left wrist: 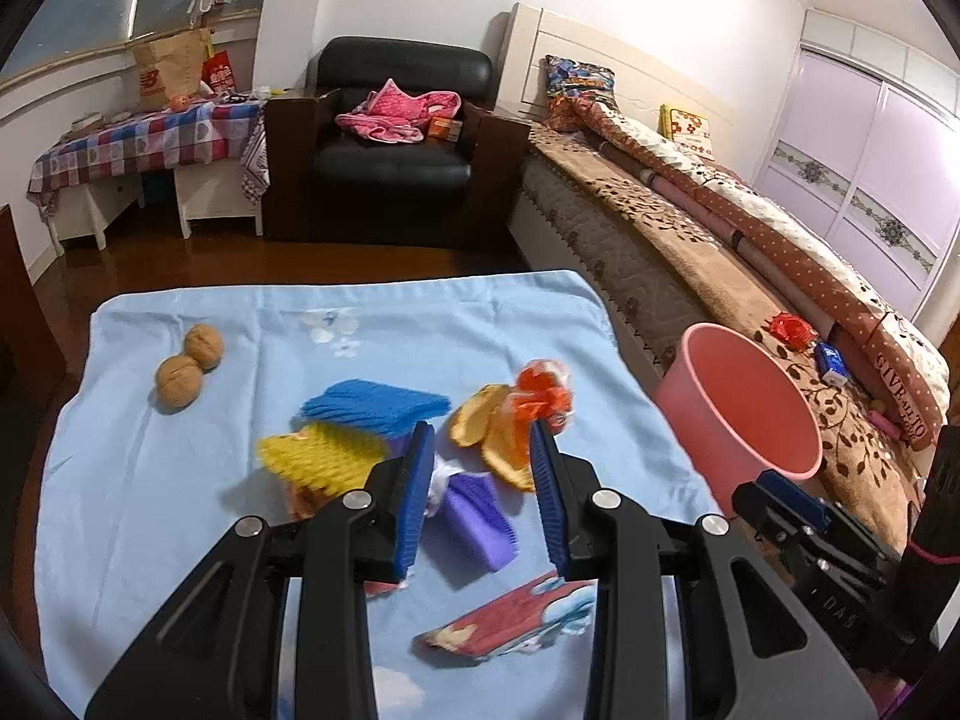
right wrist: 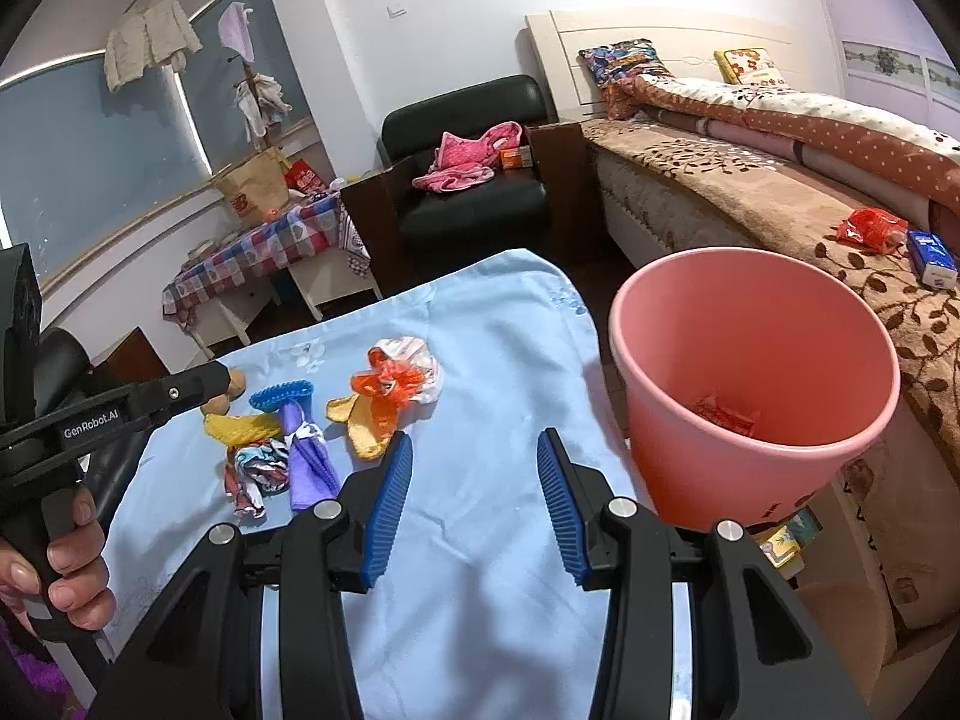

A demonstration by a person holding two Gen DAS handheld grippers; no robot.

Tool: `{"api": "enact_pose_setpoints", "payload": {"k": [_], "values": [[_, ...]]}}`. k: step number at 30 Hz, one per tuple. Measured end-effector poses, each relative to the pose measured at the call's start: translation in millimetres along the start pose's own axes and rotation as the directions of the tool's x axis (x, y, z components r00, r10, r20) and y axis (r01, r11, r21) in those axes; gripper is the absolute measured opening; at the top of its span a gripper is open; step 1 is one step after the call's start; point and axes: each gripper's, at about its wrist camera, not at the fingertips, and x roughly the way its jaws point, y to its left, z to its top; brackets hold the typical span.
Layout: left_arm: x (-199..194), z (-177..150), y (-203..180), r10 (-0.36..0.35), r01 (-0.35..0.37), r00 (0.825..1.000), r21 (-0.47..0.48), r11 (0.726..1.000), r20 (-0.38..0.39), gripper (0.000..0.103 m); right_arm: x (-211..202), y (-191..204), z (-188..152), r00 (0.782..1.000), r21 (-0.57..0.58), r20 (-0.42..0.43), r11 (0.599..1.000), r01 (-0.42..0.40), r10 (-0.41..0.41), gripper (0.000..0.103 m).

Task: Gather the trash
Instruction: 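Move both open grippers back over the trash on the blue cloth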

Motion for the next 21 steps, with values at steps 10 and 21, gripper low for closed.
{"api": "enact_pose_setpoints", "payload": {"k": [10, 21], "values": [[-12.4, -18.9, 31.4, 0.055, -0.056, 0.998, -0.040, 0.998, -0.017, 0.033, 9.8, 0.7, -9.0, 0.999, -0.003, -0.041, 1.000, -0.016, 0.016, 0.043], [-10.8, -44.8, 56.4, 0.092, -0.097, 0.992, -0.056, 0.994, -0.086, 0.033, 29.0, 25.6, -21.4, 0.985, -0.069, -0.145, 0.992, -0.106, 0.095, 0.043]]}}
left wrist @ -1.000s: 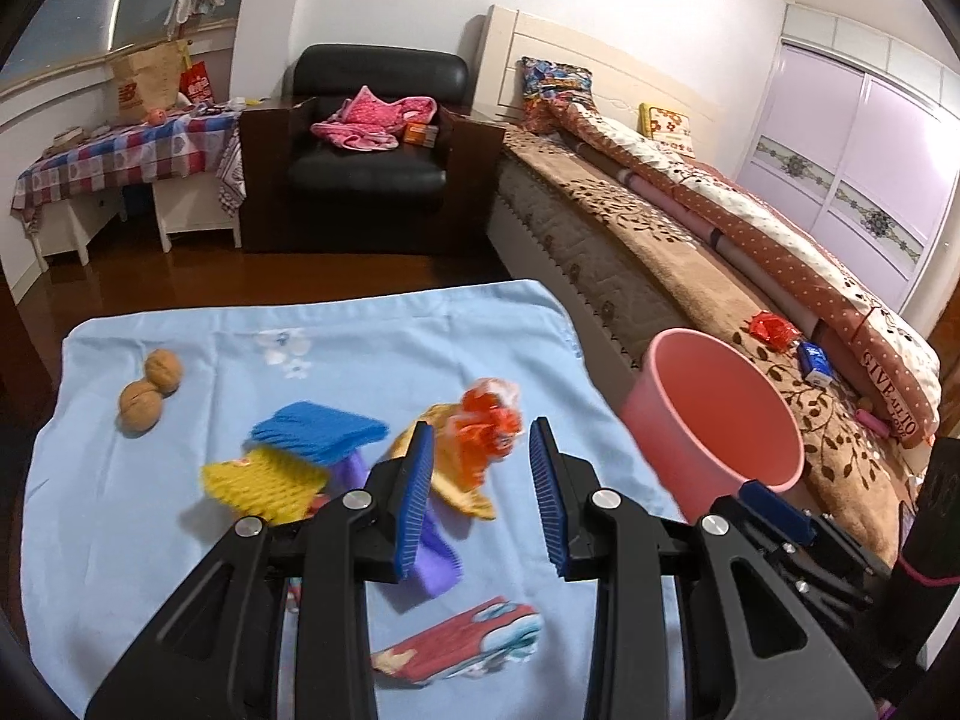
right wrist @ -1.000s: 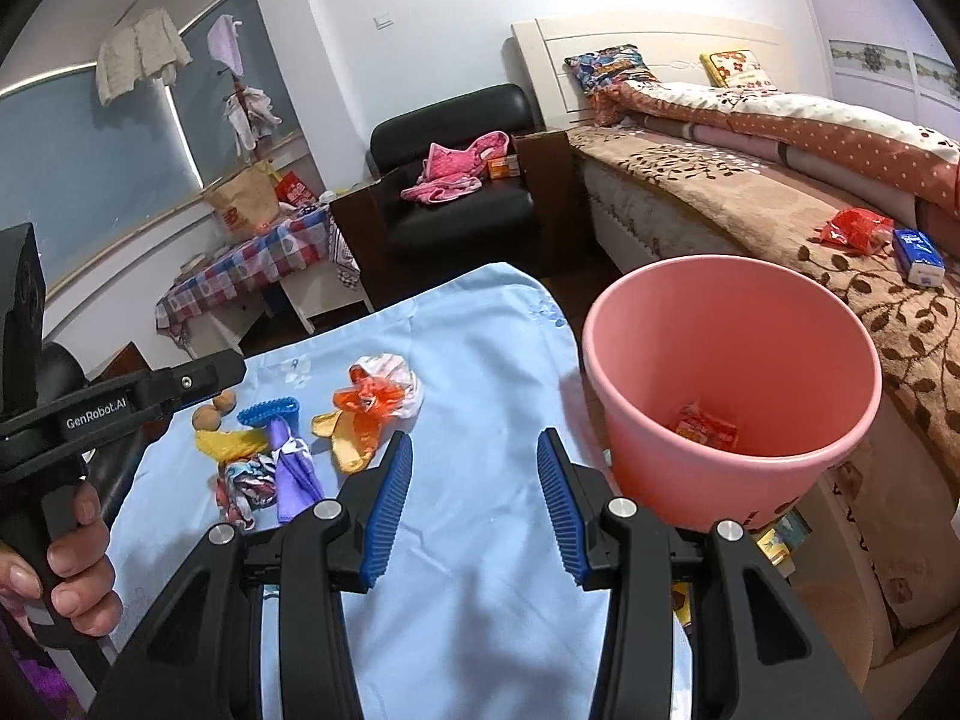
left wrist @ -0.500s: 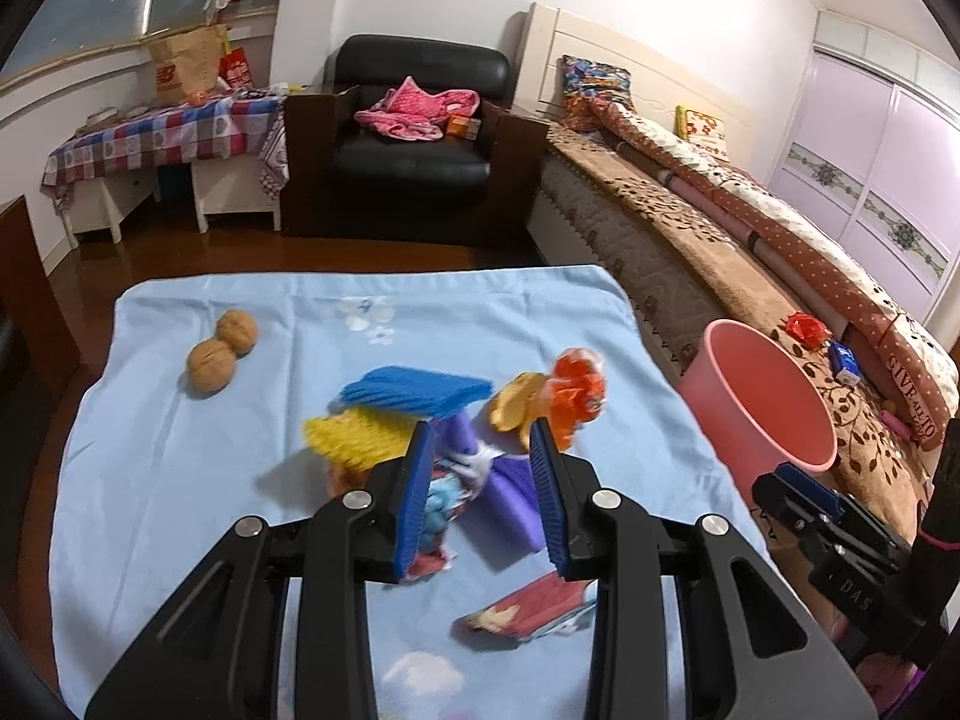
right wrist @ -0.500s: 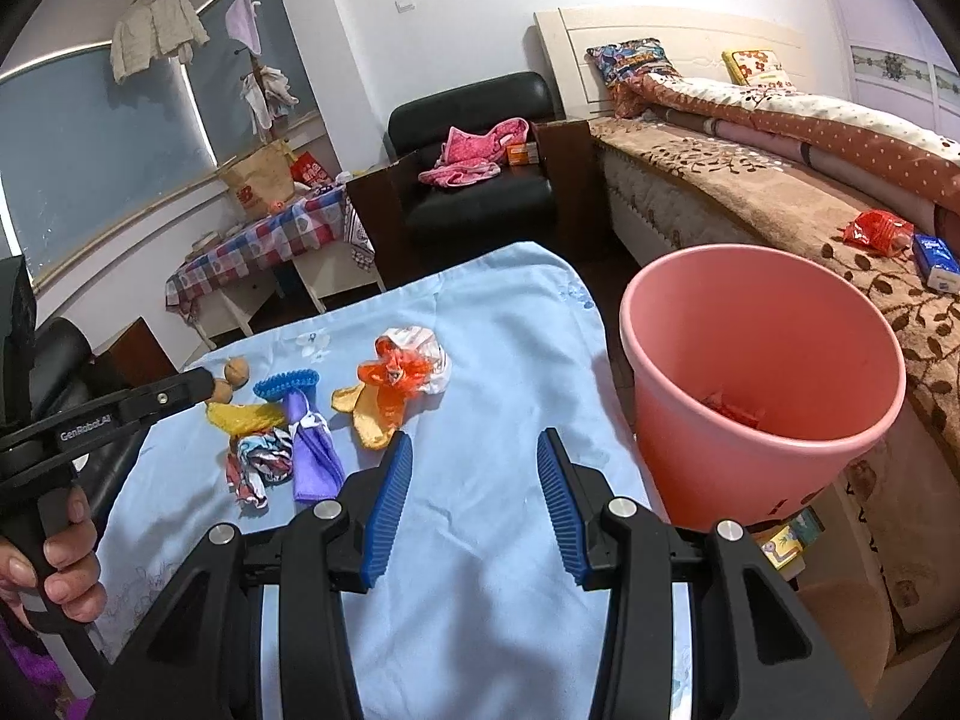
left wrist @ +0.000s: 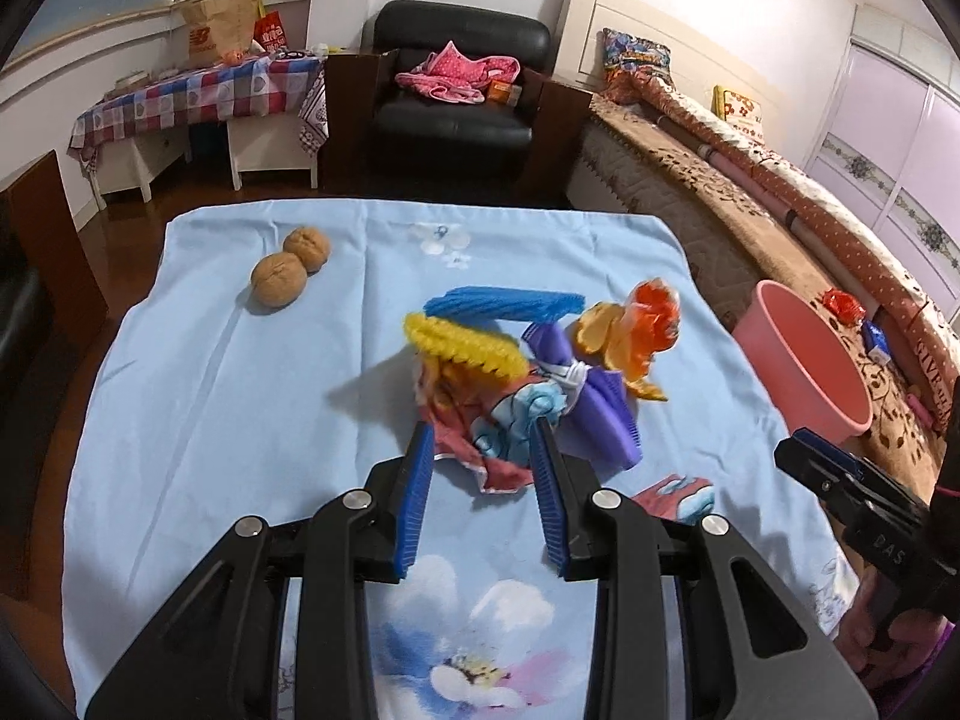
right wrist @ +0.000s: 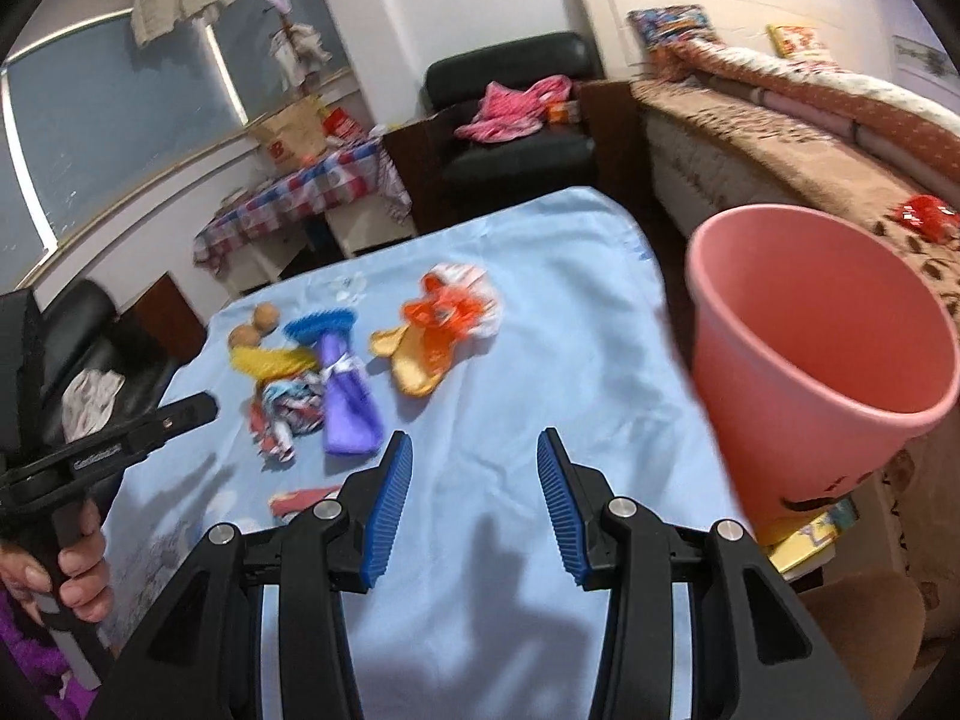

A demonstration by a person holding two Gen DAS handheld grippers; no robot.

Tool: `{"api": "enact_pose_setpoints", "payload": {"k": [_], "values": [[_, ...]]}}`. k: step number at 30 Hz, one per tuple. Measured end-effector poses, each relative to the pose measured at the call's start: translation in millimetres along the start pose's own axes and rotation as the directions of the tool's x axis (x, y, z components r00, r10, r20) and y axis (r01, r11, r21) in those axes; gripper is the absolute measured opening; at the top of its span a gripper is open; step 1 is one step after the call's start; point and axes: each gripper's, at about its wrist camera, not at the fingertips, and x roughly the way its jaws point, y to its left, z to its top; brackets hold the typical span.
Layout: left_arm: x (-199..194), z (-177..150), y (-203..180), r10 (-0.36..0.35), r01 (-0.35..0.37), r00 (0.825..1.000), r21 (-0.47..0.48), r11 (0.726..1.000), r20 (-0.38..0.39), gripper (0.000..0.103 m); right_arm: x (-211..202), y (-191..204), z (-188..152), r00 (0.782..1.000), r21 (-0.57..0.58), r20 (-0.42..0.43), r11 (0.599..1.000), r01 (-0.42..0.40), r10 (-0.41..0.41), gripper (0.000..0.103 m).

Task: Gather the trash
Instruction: 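Move both open grippers back over the trash on the blue cloth, then grasp the yellow mesh pad with the left gripper while the right gripper grasps the purple cloth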

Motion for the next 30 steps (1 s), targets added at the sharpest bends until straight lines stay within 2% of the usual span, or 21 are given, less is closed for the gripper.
{"api": "enact_pose_setpoints", "payload": {"k": [5, 11, 15, 21, 24, 27, 28, 29, 30], "values": [[2.7, 4.5, 8.0, -0.002, 0.002, 1.000, -0.028, 1.000, -0.008, 0.033, 6.1, 9.0, -2.2, 1.000, -0.027, -0.016, 1.000, -0.015, 0.014, 0.047], [7.7, 26.8, 15.0, -0.029, 0.029, 1.000, -0.089, 0.996, 0.003, 0.033, 11.0, 7.7, -3.6, 0.999, -0.025, -0.036, 1.000, -0.017, 0.016, 0.047], [26.7, 41.9, 22.3, -0.045, 0.037, 0.998, -0.166, 0.985, -0.043, 0.033, 13.0, 9.9, -2.7, 0.999, -0.033, -0.038, 0.999, -0.021, 0.020, 0.047], [54.5, 48.8, 35.4, -0.045, 0.013, 0.992, -0.271, 0.962, -0.115, 0.033, 16.7, 15.9, -1.4, 0.999, -0.056, -0.041, 0.998, -0.035, 0.033, 0.048], [57.9, 48.2, 42.3, -0.071, 0.036, 0.992, -0.318, 0.947, -0.100, 0.033, 19.8, 20.4, 2.7, 0.998, -0.067, -0.043, 0.996, -0.053, 0.051, 0.048], [58.1, 48.9, 45.0, -0.068, 0.041, 0.995, -0.316, 0.948, -0.073, 0.033, 25.0, 27.0, 7.5, 0.995, -0.071, -0.055, 0.994, -0.081, 0.077, 0.050], [57.6, 49.1, 45.5, -0.066, 0.043, 0.996, -0.313, 0.949, -0.065, 0.027, 27.4, 29.4, 9.3, 0.994, -0.071, -0.062, 0.993, -0.091, 0.087, 0.050], [57.4, 49.4, 45.5, -0.063, 0.042, 0.996, -0.306, 0.951, -0.059, 0.014, 31.1, 32.8, 11.5, 0.993, -0.070, -0.072, 0.992, -0.103, 0.098, 0.050], [57.5, 49.7, 45.3, -0.060, 0.041, 0.997, -0.293, 0.955, -0.056, 0.012, 34.9, 37.5, 13.5, 0.991, -0.073, -0.080, 0.991, -0.112, 0.106, 0.050]]}}
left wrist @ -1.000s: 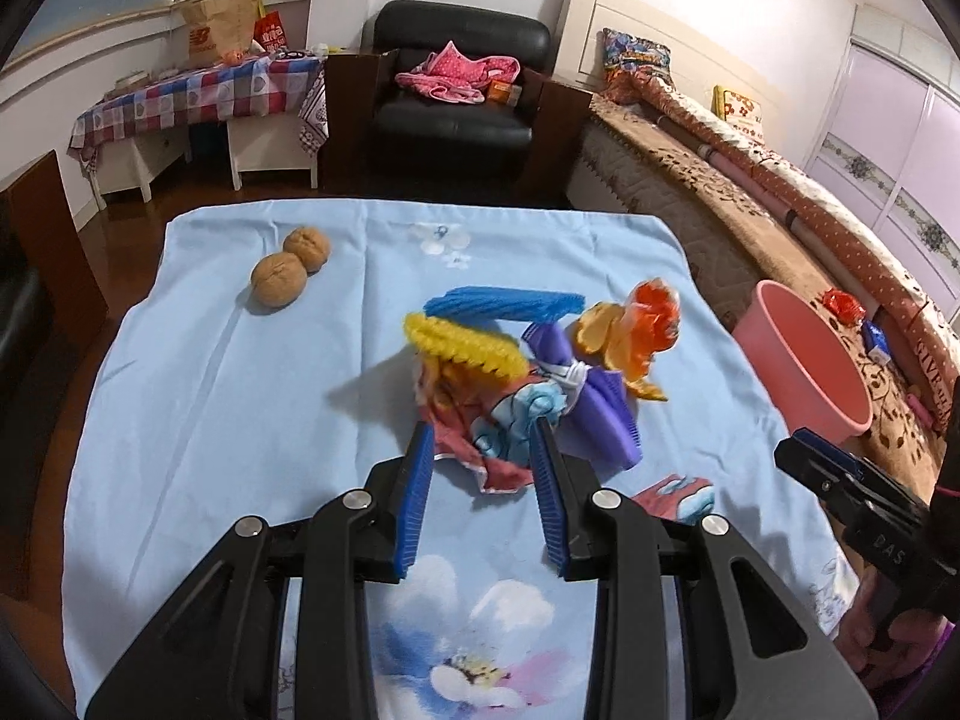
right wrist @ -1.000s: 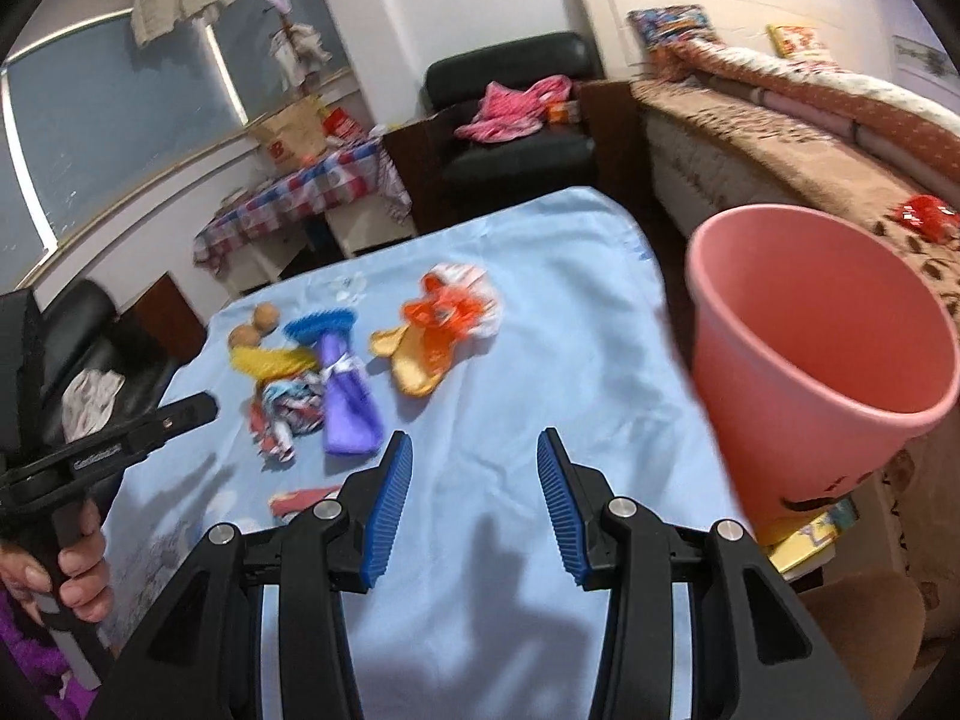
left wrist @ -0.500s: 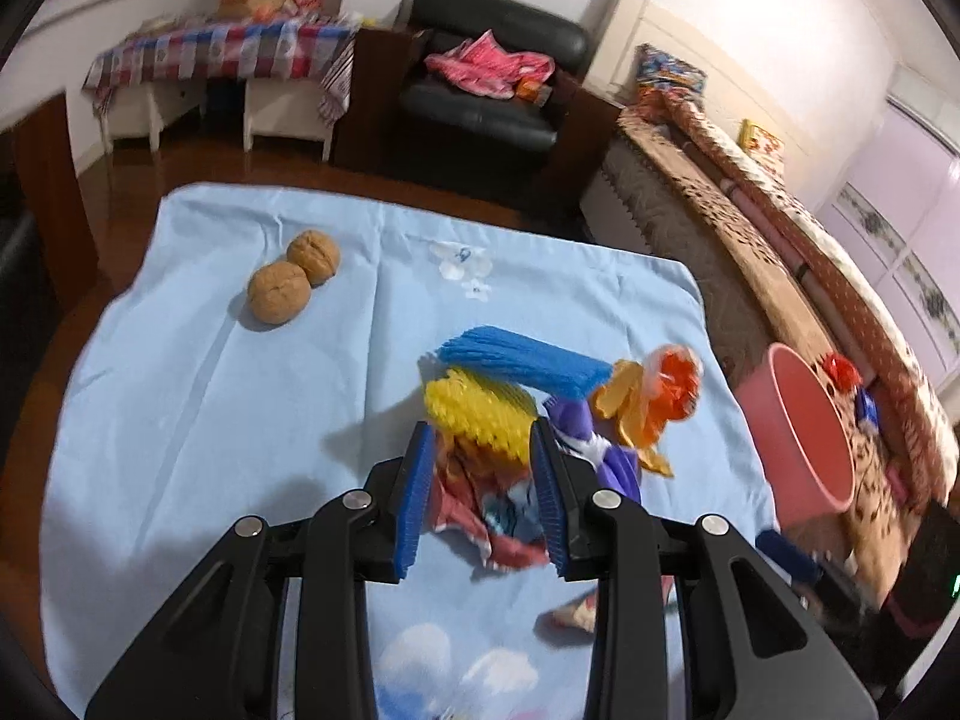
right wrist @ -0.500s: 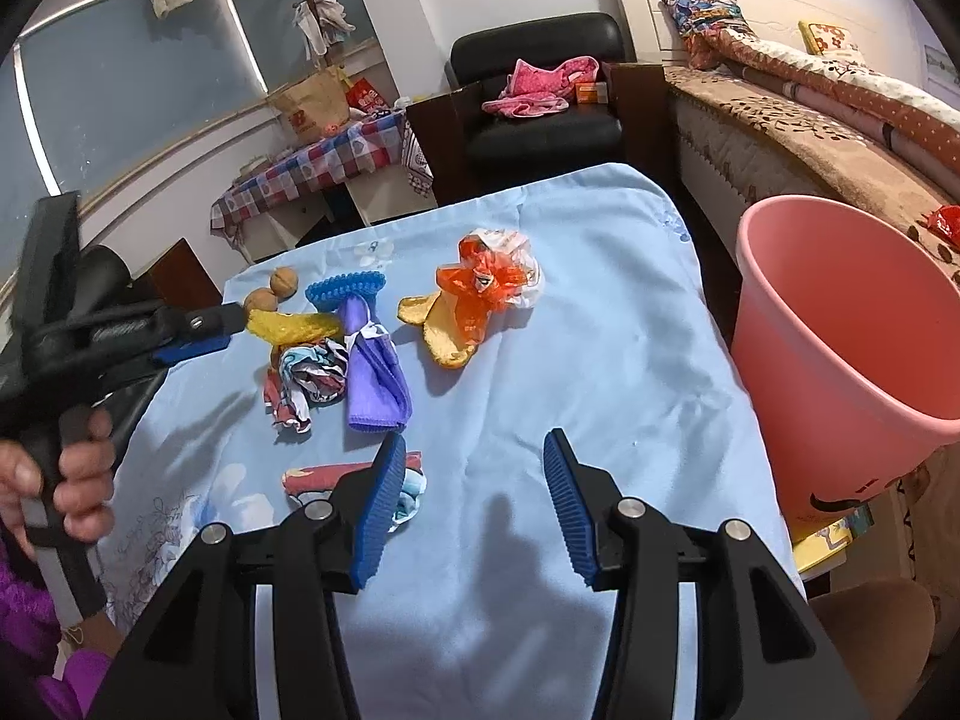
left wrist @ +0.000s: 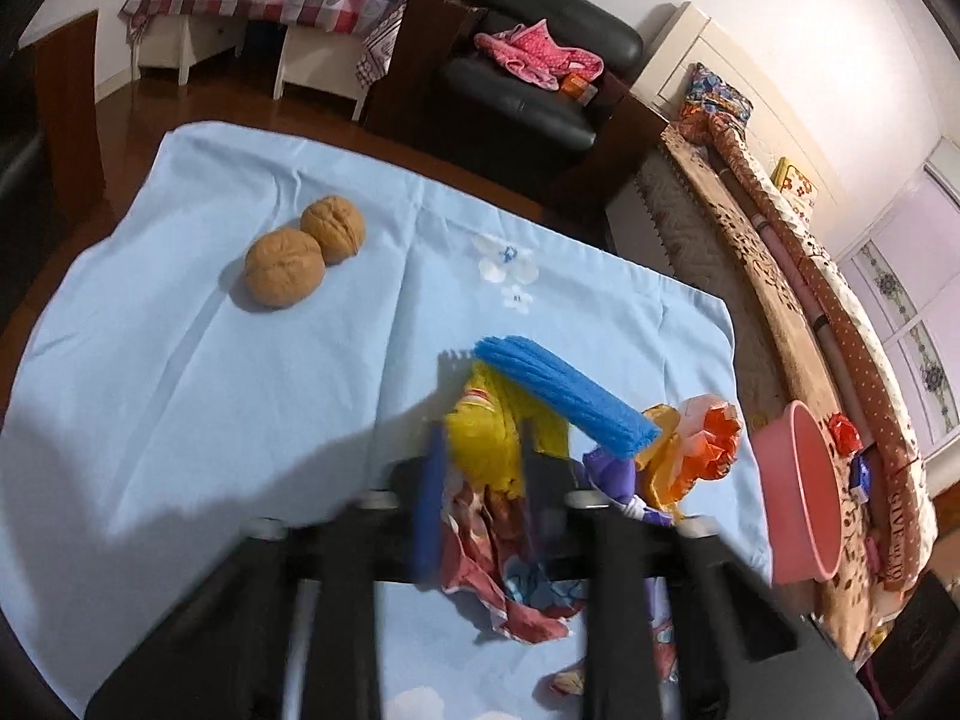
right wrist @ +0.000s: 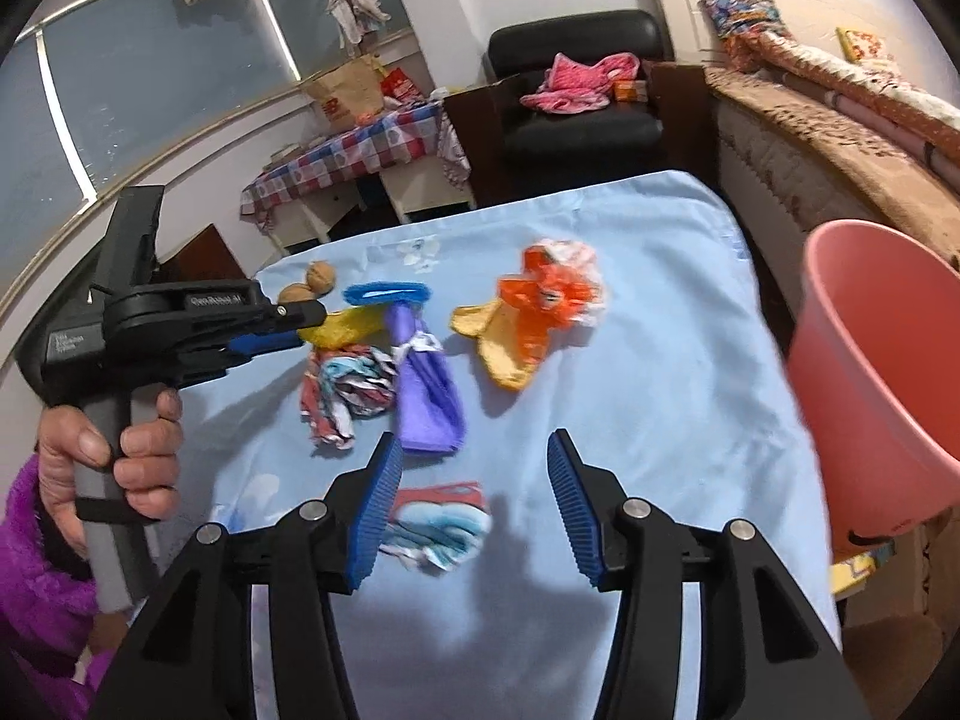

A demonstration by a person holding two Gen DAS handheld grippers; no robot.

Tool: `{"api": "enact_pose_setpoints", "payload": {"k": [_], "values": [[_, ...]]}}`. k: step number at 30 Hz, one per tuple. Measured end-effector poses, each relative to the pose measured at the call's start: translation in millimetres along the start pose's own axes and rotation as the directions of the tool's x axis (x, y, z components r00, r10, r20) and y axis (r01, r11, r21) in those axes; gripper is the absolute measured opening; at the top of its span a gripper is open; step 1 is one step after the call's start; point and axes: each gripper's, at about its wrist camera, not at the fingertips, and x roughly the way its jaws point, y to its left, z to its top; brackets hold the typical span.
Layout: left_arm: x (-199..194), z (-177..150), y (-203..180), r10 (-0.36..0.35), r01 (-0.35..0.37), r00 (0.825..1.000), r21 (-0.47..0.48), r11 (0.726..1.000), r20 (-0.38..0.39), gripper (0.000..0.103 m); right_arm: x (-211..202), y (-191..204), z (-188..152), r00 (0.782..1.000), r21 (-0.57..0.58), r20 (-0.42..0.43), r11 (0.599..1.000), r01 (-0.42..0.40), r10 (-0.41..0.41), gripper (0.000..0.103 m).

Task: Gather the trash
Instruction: 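Grasp the yellow mesh pad with the left gripper while the right gripper grasps the purple cloth, then carry the yellow pad and purple cloth in both grippers over the pink bucket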

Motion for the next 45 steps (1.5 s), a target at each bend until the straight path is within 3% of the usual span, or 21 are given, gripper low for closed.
{"api": "enact_pose_setpoints", "payload": {"k": [6, 13, 15, 16, 17, 33, 45], "values": [[-12.1, -0.4, 2.4, -0.026, 0.025, 0.999, 0.032, 0.999, 0.045, 0.008, 27.0, 21.6, 12.5, 0.999, -0.050, -0.047, 0.999, -0.007, 0.004, 0.050], [-43.0, -4.0, 2.6, -0.095, 0.088, 0.988, 0.069, 0.994, 0.119, 0.007, 62.3, 27.1, 16.3, 0.989, -0.062, -0.138, 0.997, 0.037, -0.046, 0.050], [-51.4, -5.4, 0.3, -0.111, 0.100, 0.985, 0.082, 0.992, 0.136, 0.008, 69.6, 23.0, 16.9, 0.984, -0.038, -0.170, 0.998, 0.048, -0.054, 0.044], [-54.0, -6.0, -1.3, -0.118, 0.106, 0.983, 0.089, 0.990, 0.139, 0.008, 71.8, 21.1, 16.8, 0.982, -0.026, -0.183, 0.999, 0.042, -0.046, 0.032], [-56.0, -6.7, -3.3, -0.122, 0.109, 0.982, 0.095, 0.989, 0.142, 0.008, 72.0, 18.3, 16.5, 0.982, -0.015, -0.186, 0.999, 0.032, -0.034, 0.031], [-80.0, -12.3, -26.8, -0.144, 0.118, 0.972, 0.142, 0.983, 0.188, 0.007, 7.6, 2.1, 12.5, 0.997, 0.015, -0.070, 1.000, -0.013, 0.014, 0.026], [-76.8, -22.8, -76.5, -0.166, 0.128, 0.974, 0.227, 0.965, 0.155, 0.007, -39.5, -22.0, 8.6, 0.999, 0.052, 0.039, 0.999, 0.006, -0.008, 0.026]]}}
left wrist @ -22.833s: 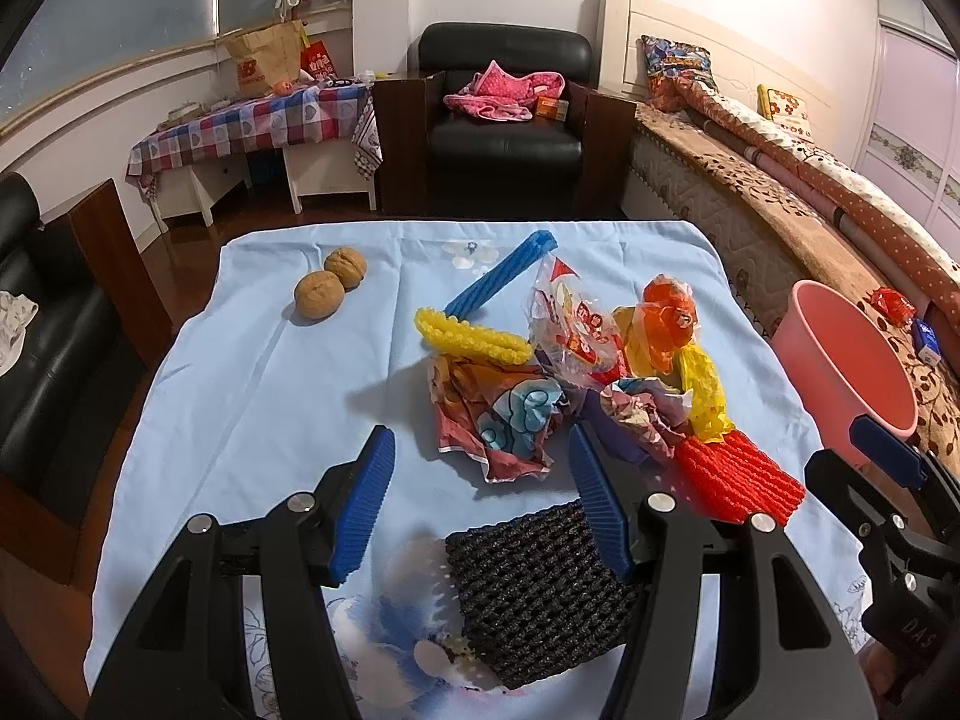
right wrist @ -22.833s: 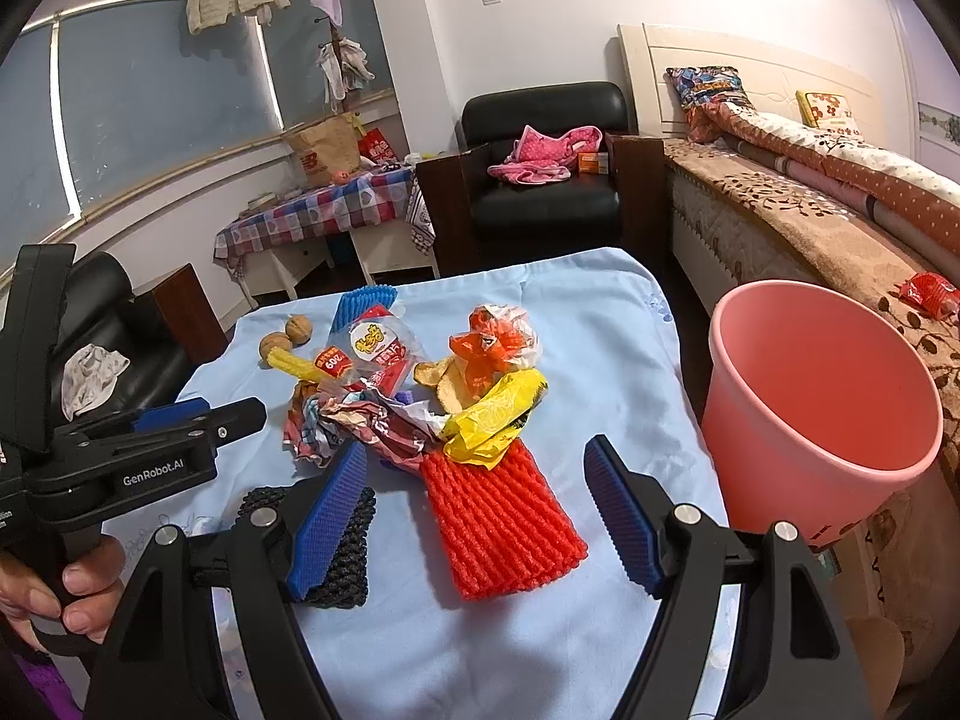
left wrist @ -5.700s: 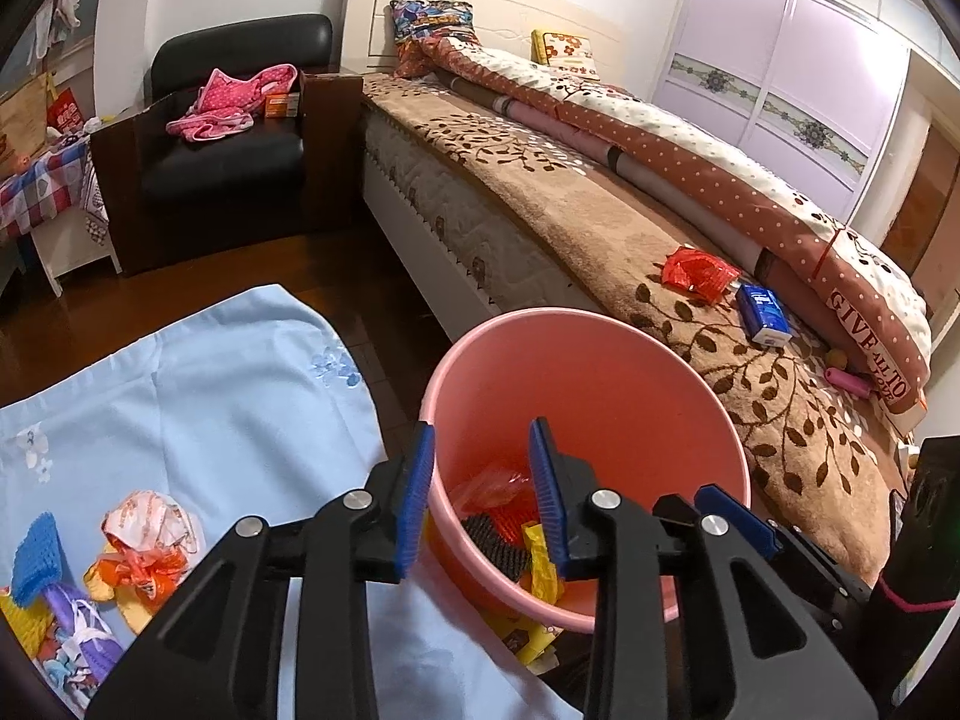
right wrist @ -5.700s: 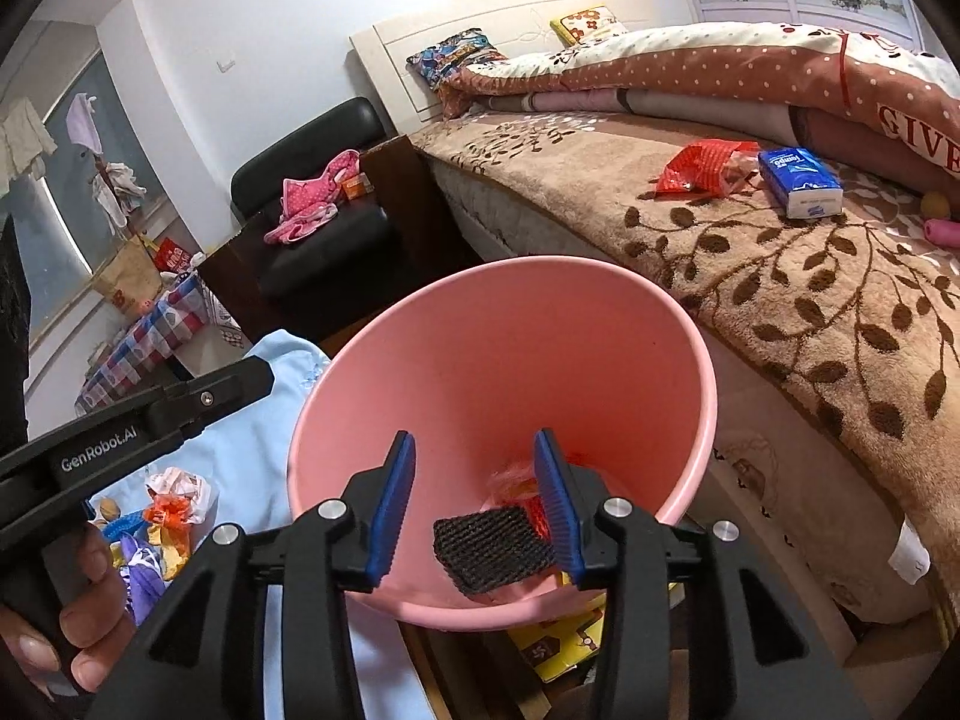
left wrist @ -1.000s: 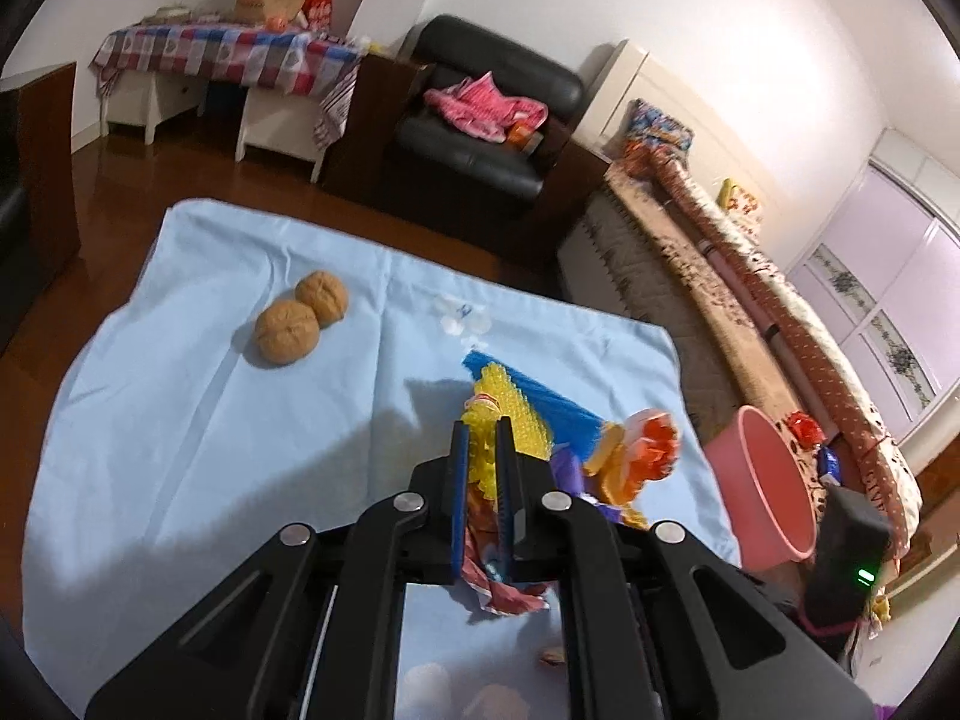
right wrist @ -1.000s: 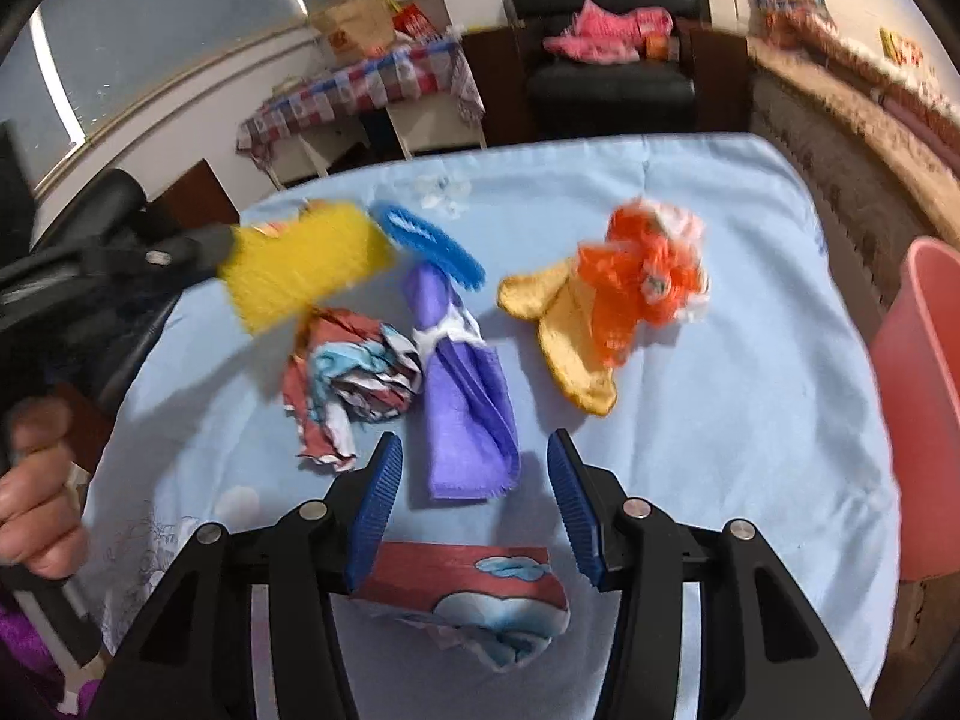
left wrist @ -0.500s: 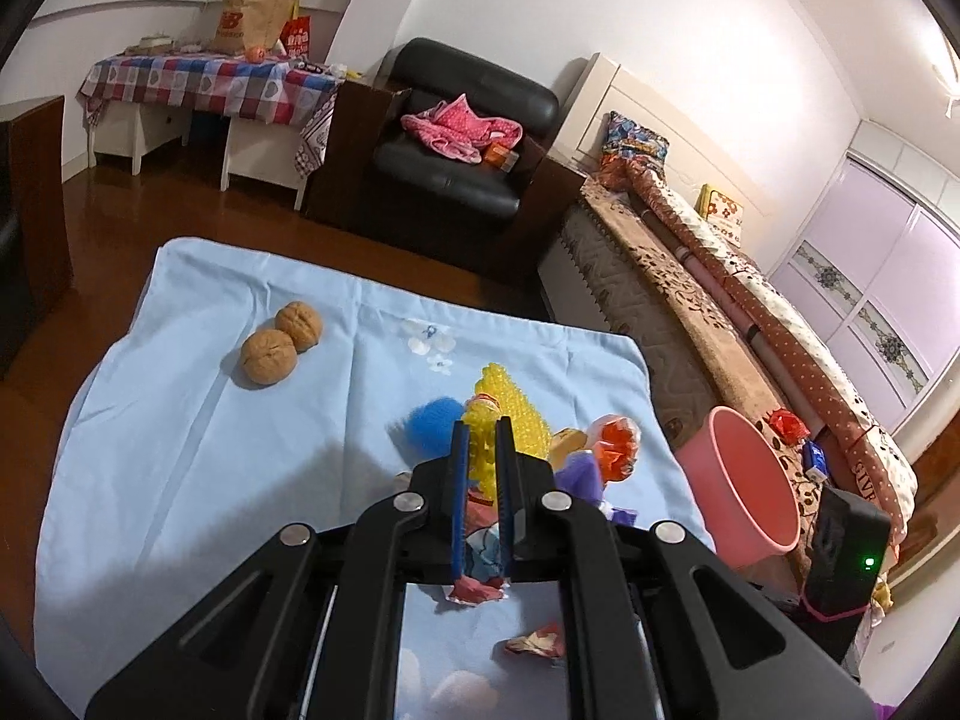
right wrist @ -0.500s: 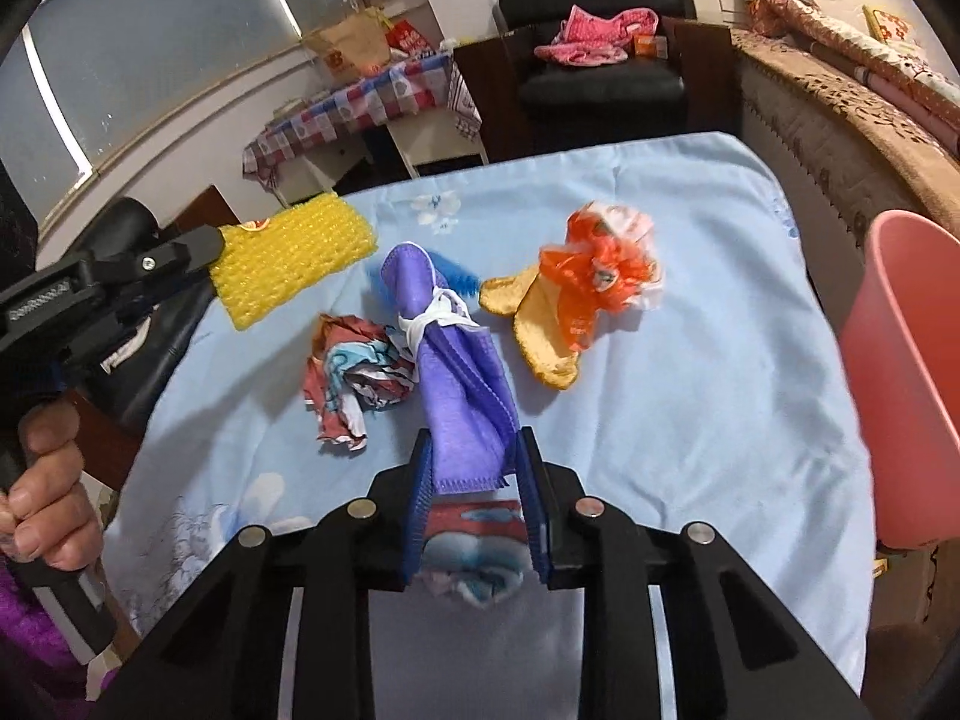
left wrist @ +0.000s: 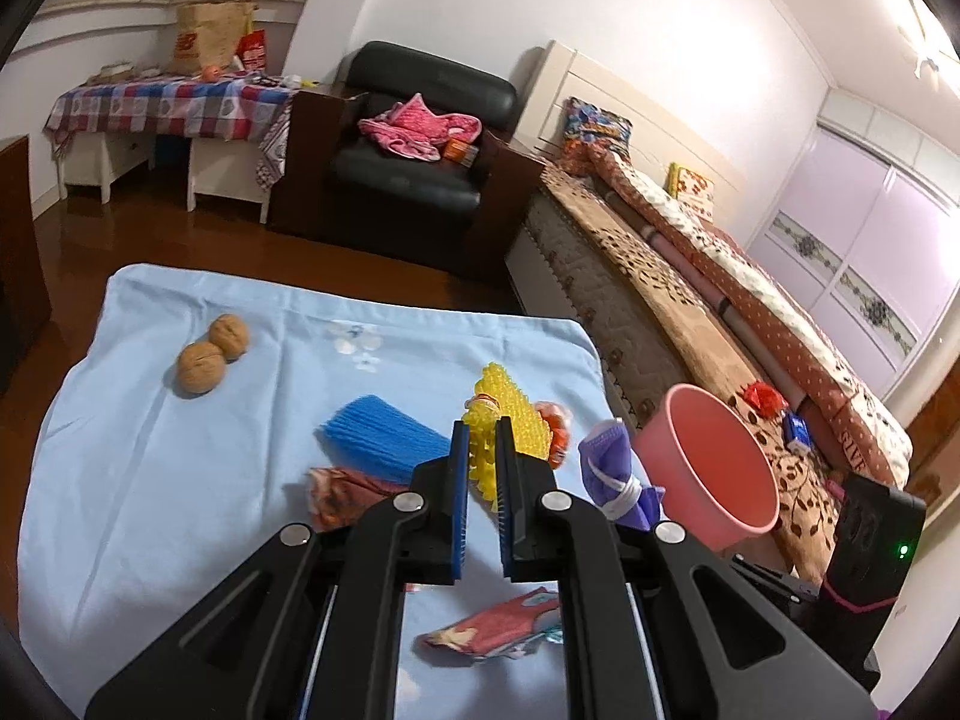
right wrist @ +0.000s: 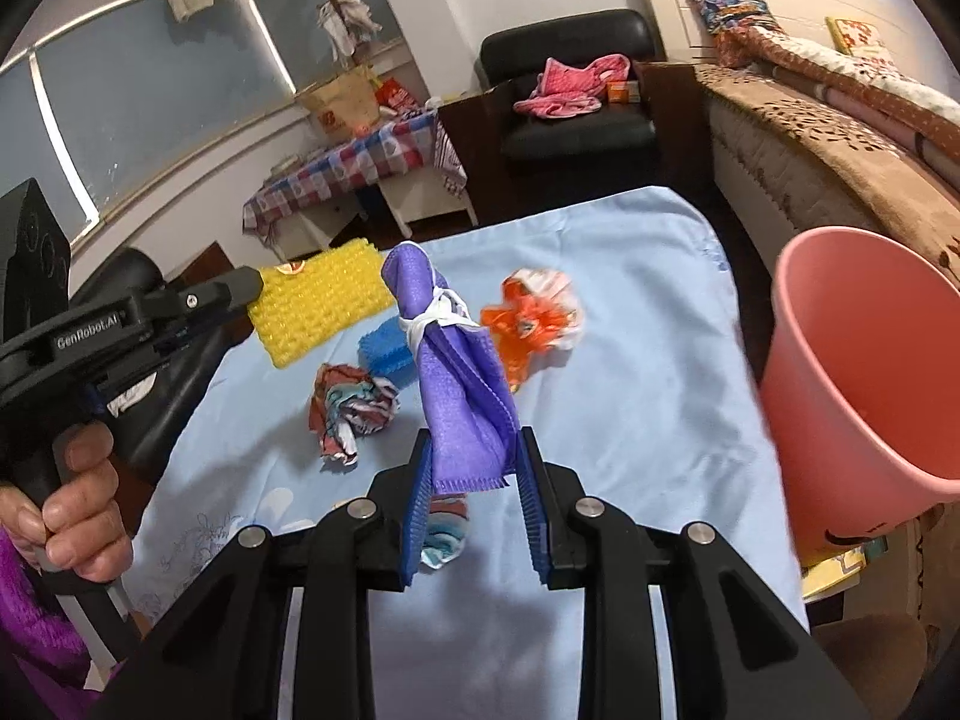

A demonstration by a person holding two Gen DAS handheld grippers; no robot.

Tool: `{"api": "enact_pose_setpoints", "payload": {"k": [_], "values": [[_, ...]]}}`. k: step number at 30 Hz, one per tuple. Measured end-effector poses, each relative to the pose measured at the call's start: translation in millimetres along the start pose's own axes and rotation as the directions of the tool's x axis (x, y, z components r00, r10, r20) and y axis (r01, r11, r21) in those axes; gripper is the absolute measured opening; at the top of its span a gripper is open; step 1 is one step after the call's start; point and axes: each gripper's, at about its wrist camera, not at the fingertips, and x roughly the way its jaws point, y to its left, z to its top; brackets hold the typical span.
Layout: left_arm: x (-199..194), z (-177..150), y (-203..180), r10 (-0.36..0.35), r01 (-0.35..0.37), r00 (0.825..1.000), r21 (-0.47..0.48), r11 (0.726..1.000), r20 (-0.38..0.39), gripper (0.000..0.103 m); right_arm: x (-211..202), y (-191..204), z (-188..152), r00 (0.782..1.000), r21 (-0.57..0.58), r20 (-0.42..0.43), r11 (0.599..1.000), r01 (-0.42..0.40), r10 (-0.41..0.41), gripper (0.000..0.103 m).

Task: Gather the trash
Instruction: 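Carry the yellow pad and purple cloth in both grippers over the pink bucket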

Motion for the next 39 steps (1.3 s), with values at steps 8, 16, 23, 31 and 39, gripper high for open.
{"api": "enact_pose_setpoints", "payload": {"k": [8, 16, 23, 31, 39], "values": [[14.6, -0.1, -29.0, -0.005, 0.007, 1.000, 0.052, 0.999, -0.028, 0.008, -16.8, -26.9, -2.7, 0.999, 0.063, 0.042, 0.998, 0.013, -0.015, 0.027], [34.3, -1.9, -62.4, -0.021, 0.028, 0.998, 0.116, 0.993, -0.061, 0.008, -31.0, -64.5, 4.5, 0.994, 0.136, 0.086, 0.989, 0.061, -0.073, 0.027], [53.6, -3.2, -94.6, -0.058, 0.072, 0.995, 0.170, 0.983, -0.087, 0.008, -51.1, -105.9, 8.6, 0.978, 0.216, 0.127, 0.967, 0.133, -0.163, 0.027], [78.5, -6.9, -134.6, -0.095, 0.121, 0.989, 0.242, 0.963, -0.114, 0.008, -63.5, -148.5, 7.0, 0.961, 0.291, 0.137, 0.938, 0.191, -0.238, 0.027], [105.1, -9.3, -169.8, -0.113, 0.148, 0.985, 0.297, 0.943, -0.130, 0.008, -65.4, -170.1, 3.5, 0.949, 0.335, 0.132, 0.914, 0.230, -0.287, 0.027]]}}
